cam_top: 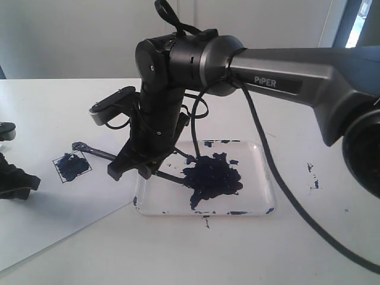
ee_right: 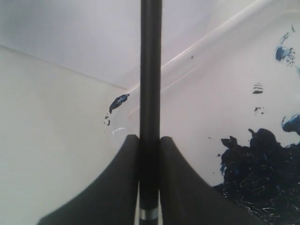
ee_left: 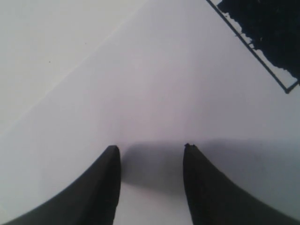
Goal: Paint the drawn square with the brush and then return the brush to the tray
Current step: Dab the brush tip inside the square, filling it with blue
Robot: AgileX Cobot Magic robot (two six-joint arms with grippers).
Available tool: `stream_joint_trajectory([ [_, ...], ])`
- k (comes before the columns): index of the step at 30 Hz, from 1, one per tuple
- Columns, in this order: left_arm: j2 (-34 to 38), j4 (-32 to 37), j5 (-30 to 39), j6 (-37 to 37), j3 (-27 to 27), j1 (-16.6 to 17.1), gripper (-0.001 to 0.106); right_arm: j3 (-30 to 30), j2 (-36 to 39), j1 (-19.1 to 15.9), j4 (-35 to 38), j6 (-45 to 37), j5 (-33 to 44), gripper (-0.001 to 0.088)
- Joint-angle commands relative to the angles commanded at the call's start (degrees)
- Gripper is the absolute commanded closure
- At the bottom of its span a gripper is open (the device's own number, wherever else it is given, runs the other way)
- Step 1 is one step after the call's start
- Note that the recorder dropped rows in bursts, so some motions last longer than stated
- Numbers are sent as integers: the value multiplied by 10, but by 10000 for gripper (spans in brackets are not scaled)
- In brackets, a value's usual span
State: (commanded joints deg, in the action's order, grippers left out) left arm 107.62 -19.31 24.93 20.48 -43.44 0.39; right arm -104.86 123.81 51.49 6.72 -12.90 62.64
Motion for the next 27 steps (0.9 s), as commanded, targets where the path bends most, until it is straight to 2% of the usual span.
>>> stream_joint_trajectory([
  [17, 0, -1, -12, -1, 0, 0, 575, -19, 15, 0, 39, -22, 19, 868],
  [27, 0, -4, -9, -1, 0, 0, 575, -19, 15, 0, -2, 3, 12, 868],
])
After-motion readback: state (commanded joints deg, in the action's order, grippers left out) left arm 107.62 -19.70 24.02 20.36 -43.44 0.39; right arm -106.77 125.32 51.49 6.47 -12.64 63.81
